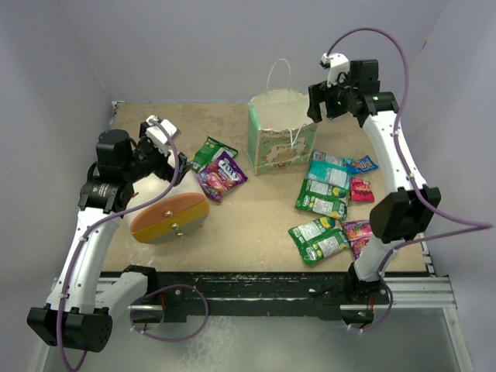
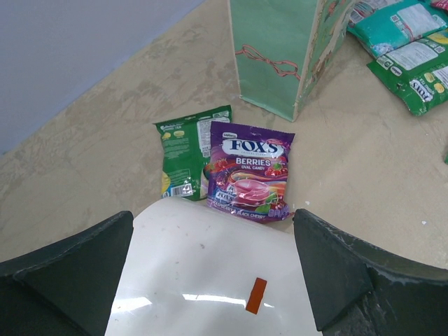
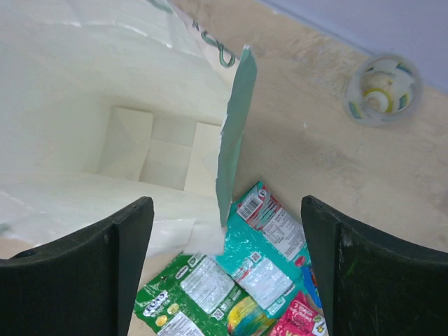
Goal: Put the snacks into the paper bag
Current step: Move the paper bag to the center of the board, then pick up the snack from the center of the board.
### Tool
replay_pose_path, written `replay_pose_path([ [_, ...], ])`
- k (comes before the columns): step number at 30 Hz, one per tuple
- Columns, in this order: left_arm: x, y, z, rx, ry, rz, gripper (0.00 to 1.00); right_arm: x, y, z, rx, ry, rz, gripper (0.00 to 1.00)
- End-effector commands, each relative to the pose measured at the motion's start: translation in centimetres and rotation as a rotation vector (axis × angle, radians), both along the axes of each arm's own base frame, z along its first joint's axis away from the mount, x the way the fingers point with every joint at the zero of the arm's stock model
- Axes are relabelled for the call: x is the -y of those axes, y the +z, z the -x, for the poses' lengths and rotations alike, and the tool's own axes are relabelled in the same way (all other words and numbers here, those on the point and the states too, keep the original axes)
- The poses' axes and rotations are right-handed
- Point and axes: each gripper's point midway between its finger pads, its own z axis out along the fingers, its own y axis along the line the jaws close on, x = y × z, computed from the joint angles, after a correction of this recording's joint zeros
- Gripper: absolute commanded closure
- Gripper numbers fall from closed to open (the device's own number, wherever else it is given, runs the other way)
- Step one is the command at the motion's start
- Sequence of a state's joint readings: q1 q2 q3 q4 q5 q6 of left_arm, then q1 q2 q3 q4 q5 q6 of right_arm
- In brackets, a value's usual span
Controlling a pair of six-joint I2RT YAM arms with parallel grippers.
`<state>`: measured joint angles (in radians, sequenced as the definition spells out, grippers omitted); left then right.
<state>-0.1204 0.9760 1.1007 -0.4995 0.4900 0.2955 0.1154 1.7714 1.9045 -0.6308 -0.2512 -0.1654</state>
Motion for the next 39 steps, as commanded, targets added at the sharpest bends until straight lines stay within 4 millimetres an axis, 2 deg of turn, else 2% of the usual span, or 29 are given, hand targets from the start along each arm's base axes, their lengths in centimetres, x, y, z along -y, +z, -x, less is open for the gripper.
replay_pose_path([
  [1,0.2,1.6,0.1,0.076,-0.014,-0.003,0.01,1.3,4.6,2.1,0.124,-0.047,0.011,0.12],
  [6,0.1,1.9,0.3,0.082,-0.008,0.005,0.01,3.0,3.6,4.7,0.132,-0.109,0.032,0.12],
  [12,-0.1,2.2,0.3,0.078,0.011,0.015,0.01,7.3,0.8,8.8,0.110,-0.201,0.045,0.12],
  [16,-0.2,2.4,0.2,0.076,0.020,0.019,0.01,10.0,-1.9,11.4,0.078,-0.266,0.110,0.12],
  [20,-0.6,2.7,0.1,0.085,0.042,0.015,0.01,12.2,-5.9,12.5,-0.006,-0.309,0.167,0.12],
  [24,-0.9,2.6,0.0,0.093,0.065,0.014,0.01,13.7,-8.9,12.0,-0.068,-0.334,0.215,0.12],
  [30,-0.8,2.7,0.4,0.100,0.057,0.020,0.01,14.8,-11.5,8.7,-0.106,-0.327,0.261,0.15],
  [37,-0.7,2.7,0.4,0.099,0.052,0.026,0.01,14.7,-16.7,5.1,-0.232,-0.225,0.293,0.28],
  [39,-0.7,2.8,0.4,0.098,0.049,0.029,0.01,14.9,-17.6,4.3,-0.250,-0.210,0.308,0.31],
])
